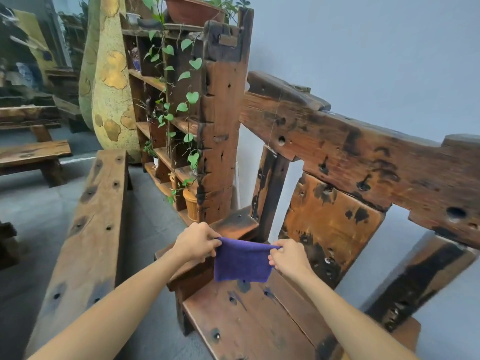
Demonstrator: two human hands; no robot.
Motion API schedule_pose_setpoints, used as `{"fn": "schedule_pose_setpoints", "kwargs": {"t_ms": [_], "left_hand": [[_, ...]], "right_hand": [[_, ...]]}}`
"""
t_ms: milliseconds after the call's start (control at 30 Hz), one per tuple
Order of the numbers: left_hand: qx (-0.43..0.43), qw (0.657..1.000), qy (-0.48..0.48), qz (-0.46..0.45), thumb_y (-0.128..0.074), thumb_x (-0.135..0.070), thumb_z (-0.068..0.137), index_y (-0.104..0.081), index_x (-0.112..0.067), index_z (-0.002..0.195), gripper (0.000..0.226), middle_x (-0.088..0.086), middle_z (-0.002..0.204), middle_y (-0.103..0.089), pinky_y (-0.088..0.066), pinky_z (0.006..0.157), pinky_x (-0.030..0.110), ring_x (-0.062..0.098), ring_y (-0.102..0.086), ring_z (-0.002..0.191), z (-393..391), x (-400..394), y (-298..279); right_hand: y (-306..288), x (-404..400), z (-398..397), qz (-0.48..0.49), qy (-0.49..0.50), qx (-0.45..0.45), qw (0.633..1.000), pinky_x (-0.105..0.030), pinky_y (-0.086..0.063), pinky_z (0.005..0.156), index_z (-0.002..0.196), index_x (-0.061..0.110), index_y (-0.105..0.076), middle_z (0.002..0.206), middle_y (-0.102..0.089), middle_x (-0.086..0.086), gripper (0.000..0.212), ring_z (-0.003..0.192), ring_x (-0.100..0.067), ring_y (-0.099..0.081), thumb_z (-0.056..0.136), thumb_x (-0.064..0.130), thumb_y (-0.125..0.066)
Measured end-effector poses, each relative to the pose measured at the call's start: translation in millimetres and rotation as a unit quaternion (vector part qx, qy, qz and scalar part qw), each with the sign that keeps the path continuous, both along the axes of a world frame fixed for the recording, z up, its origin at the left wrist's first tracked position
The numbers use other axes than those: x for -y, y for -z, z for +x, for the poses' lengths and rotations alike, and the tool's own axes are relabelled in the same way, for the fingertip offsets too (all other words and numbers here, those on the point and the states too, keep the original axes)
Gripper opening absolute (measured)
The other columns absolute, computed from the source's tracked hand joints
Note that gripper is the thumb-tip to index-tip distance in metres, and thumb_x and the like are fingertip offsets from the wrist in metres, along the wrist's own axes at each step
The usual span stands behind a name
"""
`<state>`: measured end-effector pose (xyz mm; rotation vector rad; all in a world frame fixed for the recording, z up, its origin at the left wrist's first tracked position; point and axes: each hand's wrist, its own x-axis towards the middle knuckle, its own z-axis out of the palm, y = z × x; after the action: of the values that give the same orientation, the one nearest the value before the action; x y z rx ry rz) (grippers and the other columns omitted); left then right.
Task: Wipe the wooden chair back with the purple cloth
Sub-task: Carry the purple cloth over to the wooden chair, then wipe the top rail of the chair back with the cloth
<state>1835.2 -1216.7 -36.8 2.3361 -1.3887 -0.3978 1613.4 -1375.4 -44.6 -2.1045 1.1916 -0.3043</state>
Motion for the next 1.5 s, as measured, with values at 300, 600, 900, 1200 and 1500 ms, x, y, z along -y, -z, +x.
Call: {"fn": "schedule_pose_setpoints", "kwargs": {"t_ms": [300,600,900,1200,1500], "left_hand": [[-0.031,0.997,0.013,-0.064,-0.062,-0.026,0.09,-0.083,-0.028,0.097,0.022,-0.007,0.072,-0.076,-0.06,0.074,0.039,0.012,-0.072,0.071,146.0,78.3,-37.3],[-0.048,0.981,0.058,-0.179,-0.064,-0.035,0.089,-0.083,-0.032,0.098,0.021,-0.003,0.078,-0.079,-0.058,0.08,0.036,0.013,-0.073,0.078,238.5,227.6,-65.9],[-0.089,0.924,0.143,-0.344,-0.067,-0.034,0.095,-0.081,-0.027,0.104,0.018,-0.014,0.088,-0.076,-0.059,0.061,0.024,0.004,-0.068,0.065,306.4,381.3,-157.7],[-0.062,0.862,0.231,-0.447,-0.07,-0.034,0.089,-0.083,-0.025,0.096,0.017,-0.009,0.081,-0.077,-0.052,0.067,0.027,0.0,-0.061,0.064,348.3,486.6,-281.0],[0.052,0.894,0.203,-0.397,-0.042,-0.036,0.103,-0.07,-0.02,0.114,0.035,0.0,0.116,-0.065,-0.046,0.093,0.037,0.022,-0.051,0.114,445.6,604.2,-276.0]], "right_hand": [[-25.2,45.2,139.4,-0.069,0.051,0.034,0.996,-0.019,-0.045,0.067,0.104,0.021,-0.079,0.096,-0.077,0.002,0.024,0.088,-0.015,-0.067,0.096,0.015,-0.057],[-73.7,151.9,226.1,-0.134,0.17,0.179,0.96,-0.032,-0.059,0.078,0.095,0.038,-0.067,0.063,-0.073,0.019,0.027,0.065,0.003,-0.071,0.097,0.018,-0.05],[-173.0,271.3,315.1,-0.353,0.225,0.332,0.846,-0.007,-0.042,0.067,0.112,0.046,-0.053,0.072,-0.072,0.02,0.028,0.078,0.004,-0.067,0.101,0.024,-0.039],[-311.1,385.1,373.9,-0.478,0.228,0.36,0.768,-0.037,-0.05,0.086,0.123,0.038,-0.043,0.108,-0.067,0.005,0.027,0.106,-0.02,-0.064,0.103,0.024,-0.032],[-316.2,476.2,469.0,-0.261,0.186,-0.161,0.934,-0.048,-0.04,0.107,0.139,0.025,-0.053,0.146,-0.056,-0.011,0.062,0.129,-0.035,-0.053,0.102,0.053,-0.013]]}}
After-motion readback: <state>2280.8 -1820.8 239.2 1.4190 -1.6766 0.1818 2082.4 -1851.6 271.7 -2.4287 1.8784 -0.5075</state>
